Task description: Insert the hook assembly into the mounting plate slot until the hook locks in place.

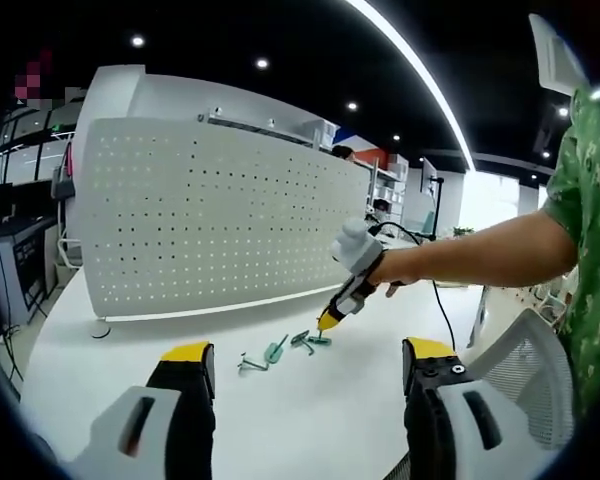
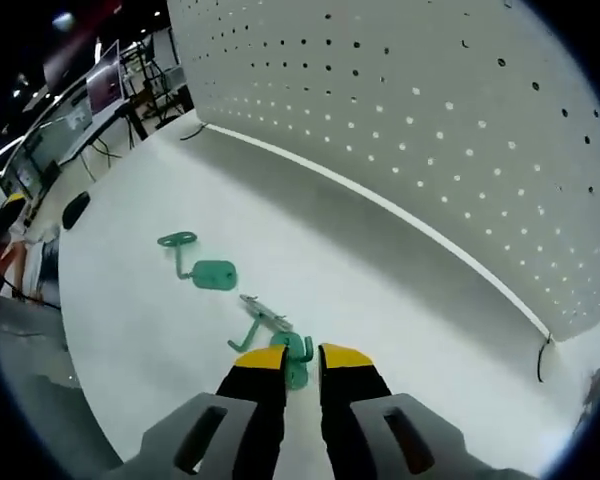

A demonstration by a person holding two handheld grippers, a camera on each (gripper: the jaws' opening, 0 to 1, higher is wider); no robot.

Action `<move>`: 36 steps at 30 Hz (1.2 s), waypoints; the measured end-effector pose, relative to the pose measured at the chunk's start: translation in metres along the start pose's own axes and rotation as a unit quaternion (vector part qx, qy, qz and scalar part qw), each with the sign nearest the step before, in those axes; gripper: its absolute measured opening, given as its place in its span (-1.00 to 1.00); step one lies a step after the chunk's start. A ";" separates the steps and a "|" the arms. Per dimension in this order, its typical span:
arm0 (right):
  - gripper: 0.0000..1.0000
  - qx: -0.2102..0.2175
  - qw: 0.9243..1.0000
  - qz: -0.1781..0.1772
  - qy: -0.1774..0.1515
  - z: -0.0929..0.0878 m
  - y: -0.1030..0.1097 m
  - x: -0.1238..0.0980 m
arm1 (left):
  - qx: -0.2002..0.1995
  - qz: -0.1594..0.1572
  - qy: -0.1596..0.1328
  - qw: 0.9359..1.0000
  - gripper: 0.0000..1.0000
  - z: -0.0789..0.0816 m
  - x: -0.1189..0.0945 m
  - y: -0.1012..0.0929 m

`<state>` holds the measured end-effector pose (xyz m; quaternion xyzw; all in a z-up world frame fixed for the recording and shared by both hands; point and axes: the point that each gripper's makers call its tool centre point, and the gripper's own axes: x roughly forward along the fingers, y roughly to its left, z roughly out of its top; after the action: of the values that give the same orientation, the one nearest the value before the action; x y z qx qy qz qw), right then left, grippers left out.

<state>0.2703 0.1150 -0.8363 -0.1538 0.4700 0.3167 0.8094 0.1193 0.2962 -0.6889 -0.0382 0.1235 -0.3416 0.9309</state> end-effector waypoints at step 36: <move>-0.96 -0.126 0.981 0.104 0.103 -0.013 0.019 0.016 | -0.004 0.013 0.004 1.000 0.55 0.000 0.000 0.007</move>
<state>0.2546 0.1280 -0.8559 -0.2364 0.5206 0.4379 0.6938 0.1239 0.3014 -0.6905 -0.0389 0.1291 -0.3292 0.9346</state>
